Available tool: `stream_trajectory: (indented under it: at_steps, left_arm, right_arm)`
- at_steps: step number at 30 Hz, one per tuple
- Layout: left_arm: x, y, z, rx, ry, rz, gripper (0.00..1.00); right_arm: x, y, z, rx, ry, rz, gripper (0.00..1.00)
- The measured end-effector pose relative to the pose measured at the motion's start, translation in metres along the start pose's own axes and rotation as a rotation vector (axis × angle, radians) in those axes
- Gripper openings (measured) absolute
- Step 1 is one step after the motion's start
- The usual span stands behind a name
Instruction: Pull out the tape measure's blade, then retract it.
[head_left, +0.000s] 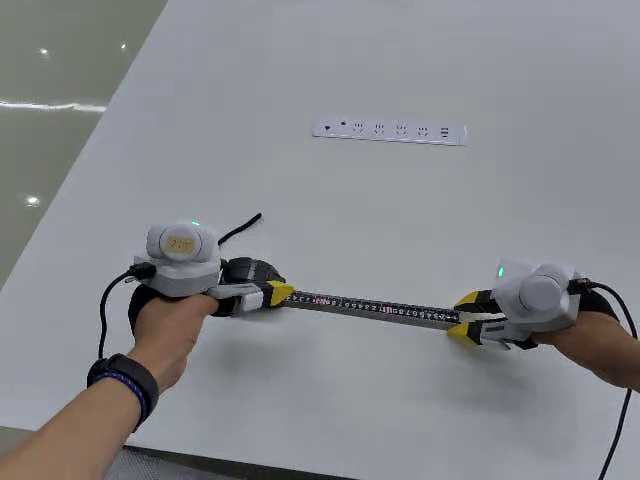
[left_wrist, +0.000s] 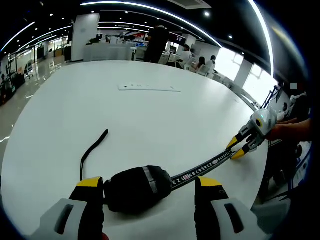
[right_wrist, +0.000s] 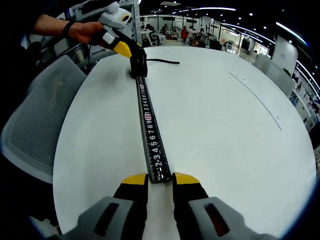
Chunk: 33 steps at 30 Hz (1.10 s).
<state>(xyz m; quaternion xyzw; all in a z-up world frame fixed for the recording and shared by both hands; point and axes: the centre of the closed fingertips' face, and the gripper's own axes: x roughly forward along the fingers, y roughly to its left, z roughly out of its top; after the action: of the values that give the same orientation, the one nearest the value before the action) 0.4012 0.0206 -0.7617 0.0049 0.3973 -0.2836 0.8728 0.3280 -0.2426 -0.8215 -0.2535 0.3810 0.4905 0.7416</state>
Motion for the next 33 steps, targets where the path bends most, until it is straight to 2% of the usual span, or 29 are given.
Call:
stream_trajectory:
  at_steps: [2, 3, 4, 5, 11, 18, 28, 32, 33]
  left_arm:
    - [0.000, 0.000, 0.000, -0.002, 0.003, -0.001, 0.71]
    - [0.001, 0.000, 0.000, -0.001, 0.007, 0.000, 0.71]
    - [0.001, 0.000, 0.001, 0.000, 0.009, 0.002, 0.71]
    - [0.002, 0.000, 0.001, -0.002, 0.013, 0.004, 0.71]
    - [0.006, 0.001, 0.001, -0.008, 0.046, 0.019, 0.71]
    - [0.014, 0.005, 0.002, -0.044, 0.097, 0.064, 0.71]
    - [0.017, 0.013, -0.003, -0.070, 0.200, 0.159, 0.65]
    - [0.016, 0.014, -0.010, -0.053, 0.250, 0.188, 0.64]
    - [0.017, 0.015, -0.010, -0.050, 0.250, 0.189, 0.63]
  right_arm:
    - [0.000, -0.001, 0.000, -0.010, 0.018, 0.006, 0.17]
    - [0.000, 0.002, -0.001, -0.027, 0.033, 0.029, 0.15]
    - [0.000, 0.000, 0.000, -0.052, 0.043, 0.022, 0.15]
    - [0.000, 0.001, 0.000, -0.036, 0.050, 0.029, 0.15]
    - [0.000, 0.000, -0.002, -0.038, 0.070, 0.035, 0.15]
    - [0.001, 0.000, -0.003, -0.029, 0.075, 0.027, 0.15]
    - [0.001, 0.000, -0.002, -0.027, 0.081, 0.020, 0.15]
    - [0.000, 0.001, -0.001, -0.029, 0.076, 0.017, 0.15]
    - [0.000, 0.001, 0.000, -0.028, 0.075, 0.016, 0.15]
